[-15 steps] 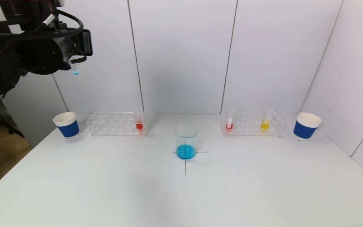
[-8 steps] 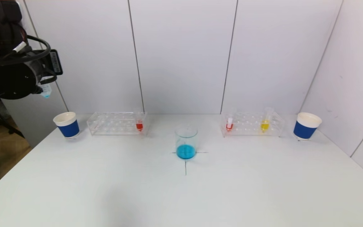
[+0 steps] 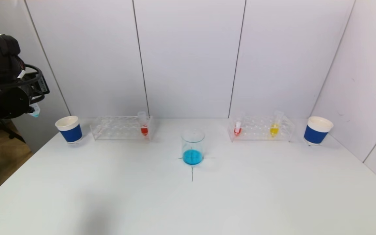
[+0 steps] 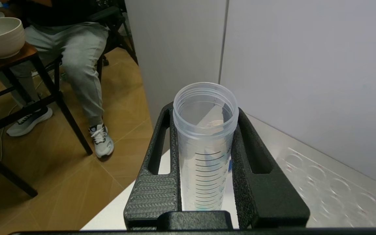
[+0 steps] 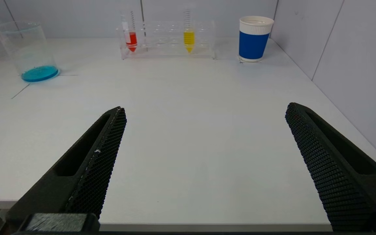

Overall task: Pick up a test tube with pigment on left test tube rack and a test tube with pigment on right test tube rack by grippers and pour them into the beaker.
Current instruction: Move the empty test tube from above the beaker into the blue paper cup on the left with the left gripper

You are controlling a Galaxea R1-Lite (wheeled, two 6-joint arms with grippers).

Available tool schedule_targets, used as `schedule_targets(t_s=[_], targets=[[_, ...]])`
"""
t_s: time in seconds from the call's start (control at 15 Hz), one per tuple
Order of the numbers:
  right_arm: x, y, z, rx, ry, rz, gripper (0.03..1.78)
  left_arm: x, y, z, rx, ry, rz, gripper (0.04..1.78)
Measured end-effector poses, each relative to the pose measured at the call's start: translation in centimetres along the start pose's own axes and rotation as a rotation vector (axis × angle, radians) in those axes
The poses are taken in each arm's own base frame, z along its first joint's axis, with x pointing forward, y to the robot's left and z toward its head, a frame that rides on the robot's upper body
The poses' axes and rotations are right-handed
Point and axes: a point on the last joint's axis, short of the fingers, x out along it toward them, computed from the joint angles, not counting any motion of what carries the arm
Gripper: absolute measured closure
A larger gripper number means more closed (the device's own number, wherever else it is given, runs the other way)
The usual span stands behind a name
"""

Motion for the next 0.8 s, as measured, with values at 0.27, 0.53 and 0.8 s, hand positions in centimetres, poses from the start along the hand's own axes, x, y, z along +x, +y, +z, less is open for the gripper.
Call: schedule_targets(t_s=[0.27,0.53,0.8], targets=[[0.0,0.0,0.0,0.001,0.0,0.0,0.04,4.9,-0.4,-3.0,0.0,-0.012,0.037,1.37],[0.0,0.0,0.0,0.0,0.0,0.0,0.04,9.3,-2.0,-5.7,0.007,-0.028,0.03,1.37],[0.0,0.0,0.0,0.0,0.0,0.0,0.04,12.5,-3.8,-7.7,0.032,-0.024,0.027,1.37]])
